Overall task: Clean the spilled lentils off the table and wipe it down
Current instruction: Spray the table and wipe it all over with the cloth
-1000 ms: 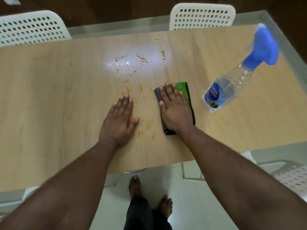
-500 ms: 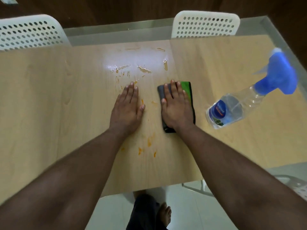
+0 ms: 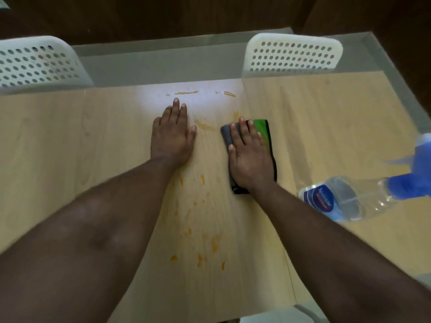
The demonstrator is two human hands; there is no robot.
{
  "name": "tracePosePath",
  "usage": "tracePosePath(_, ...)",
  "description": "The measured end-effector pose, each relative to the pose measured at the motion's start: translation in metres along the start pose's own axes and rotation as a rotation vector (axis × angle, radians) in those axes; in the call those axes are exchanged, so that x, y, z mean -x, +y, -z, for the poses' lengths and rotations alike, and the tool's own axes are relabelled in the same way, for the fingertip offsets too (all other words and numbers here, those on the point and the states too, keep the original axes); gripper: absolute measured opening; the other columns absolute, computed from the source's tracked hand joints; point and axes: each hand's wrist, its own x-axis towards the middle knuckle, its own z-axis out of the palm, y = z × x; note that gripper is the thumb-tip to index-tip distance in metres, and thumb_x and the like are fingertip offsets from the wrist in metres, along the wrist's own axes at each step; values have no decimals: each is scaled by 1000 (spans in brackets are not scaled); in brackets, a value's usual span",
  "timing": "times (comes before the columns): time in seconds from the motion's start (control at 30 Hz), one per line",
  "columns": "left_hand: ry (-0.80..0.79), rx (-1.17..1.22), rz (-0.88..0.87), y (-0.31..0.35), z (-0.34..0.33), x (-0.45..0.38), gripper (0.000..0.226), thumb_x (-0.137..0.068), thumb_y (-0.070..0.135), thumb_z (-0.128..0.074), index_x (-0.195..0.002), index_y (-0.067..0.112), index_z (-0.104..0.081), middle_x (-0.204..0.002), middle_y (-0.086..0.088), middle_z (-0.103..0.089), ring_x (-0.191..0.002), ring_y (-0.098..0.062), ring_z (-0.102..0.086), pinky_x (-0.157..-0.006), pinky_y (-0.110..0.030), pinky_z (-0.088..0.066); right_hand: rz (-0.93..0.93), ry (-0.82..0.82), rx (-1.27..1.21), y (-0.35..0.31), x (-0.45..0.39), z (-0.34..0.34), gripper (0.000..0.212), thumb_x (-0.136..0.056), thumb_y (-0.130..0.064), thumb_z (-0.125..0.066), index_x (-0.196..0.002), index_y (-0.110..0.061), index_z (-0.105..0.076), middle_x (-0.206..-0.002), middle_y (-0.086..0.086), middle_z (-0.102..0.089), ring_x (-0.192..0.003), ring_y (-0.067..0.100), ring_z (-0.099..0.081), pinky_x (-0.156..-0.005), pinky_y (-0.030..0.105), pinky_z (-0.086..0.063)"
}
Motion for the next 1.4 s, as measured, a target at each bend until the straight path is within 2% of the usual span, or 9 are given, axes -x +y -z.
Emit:
tracePosePath(0.2, -6, 13, 28, 2, -1, -1, 67, -111, 48, -23, -168, 14, -16, -177, -7, -6, -163, -24, -4, -131, -46, -11, 185, -71, -16, 11, 38, 6, 61, -111, -36, -25, -169, -20, -14, -177, 0, -1, -163, 18, 4, -131, 45, -13)
tracePosePath(0.3, -14, -22, 29, 1, -4, -7, 69, -110, 50, -18, -169, 14, -12, -177, -8, -3, -163, -24, 0, -132, -45, -6, 122, -28, -18, 19, 18, 8, 61, -110, -35, -29, -168, -20, -20, -177, 2, -7, -163, 20, -2, -130, 47, -17)
tracePosePath(0.47, -13, -28, 32, -3, -11, -10, 71, -110, 51, -16, -169, 12, -5, -177, -8, 1, -163, -22, 5, -132, -44, -3, -54, 20, -11, -1, -78, 1, 61, -110, -36, -28, -168, -17, -22, -176, 8, -14, -163, 29, -9, -130, 50, -17)
tracePosePath(0.63, -26, -10, 40, -2, -6, -9, 74, -108, 53, -12, -169, 11, -2, -177, -9, 4, -163, -22, 8, -133, -44, -2, 160, -71, -13, -10, -38, 9, 63, -110, -36, -25, -169, -19, -13, -177, 3, -2, -163, 21, 2, -131, 47, -15)
tracePosePath(0.7, -43, -10, 43, -2, -6, -12, 75, -108, 54, -11, -168, 11, 0, -177, -8, 5, -163, -22, 10, -133, -44, -2, 180, -99, -27, 3, -20, 13, 62, -111, -37, -24, -169, -20, -12, -177, 0, 0, -163, 18, 5, -131, 46, -14)
tracePosePath(0.97, -31, -23, 37, -4, -13, -14, 75, -108, 53, -13, -168, 10, -1, -177, -9, 4, -163, -22, 9, -132, -45, -4, -80, 6, -5, -11, -133, 4, 61, -110, -35, -25, -168, -18, -18, -176, 7, -11, -163, 27, -6, -131, 49, -14)
tracePosePath(1.17, -44, -20, 37, -4, -10, -15, 76, -107, 53, -12, -168, 9, -3, -177, -10, 4, -163, -22, 9, -132, -45, -4, 176, -89, -18, -8, -67, 12, 62, -111, -38, -25, -169, -20, -13, -177, 1, -1, -163, 18, 5, -132, 45, -11)
tracePosePath(1.27, -50, -13, 36, -4, -11, -15, 76, -107, 54, -12, -168, 10, 0, -177, -9, 6, -163, -22, 11, -132, -45, -3, 124, -61, -17, 14, -67, 14, 61, -110, -38, -25, -169, -21, -17, -177, 1, -5, -163, 18, 1, -131, 46, -13)
tracePosePath(1.4, -31, -19, 39, -7, -15, -16, 75, -108, 53, -15, -168, 9, -3, -177, -9, 4, -163, -22, 10, -132, -46, -5, -46, 7, -7, 8, -135, 10, 60, -110, -35, -28, -168, -19, -22, -176, 6, -14, -163, 26, -8, -131, 48, -14)
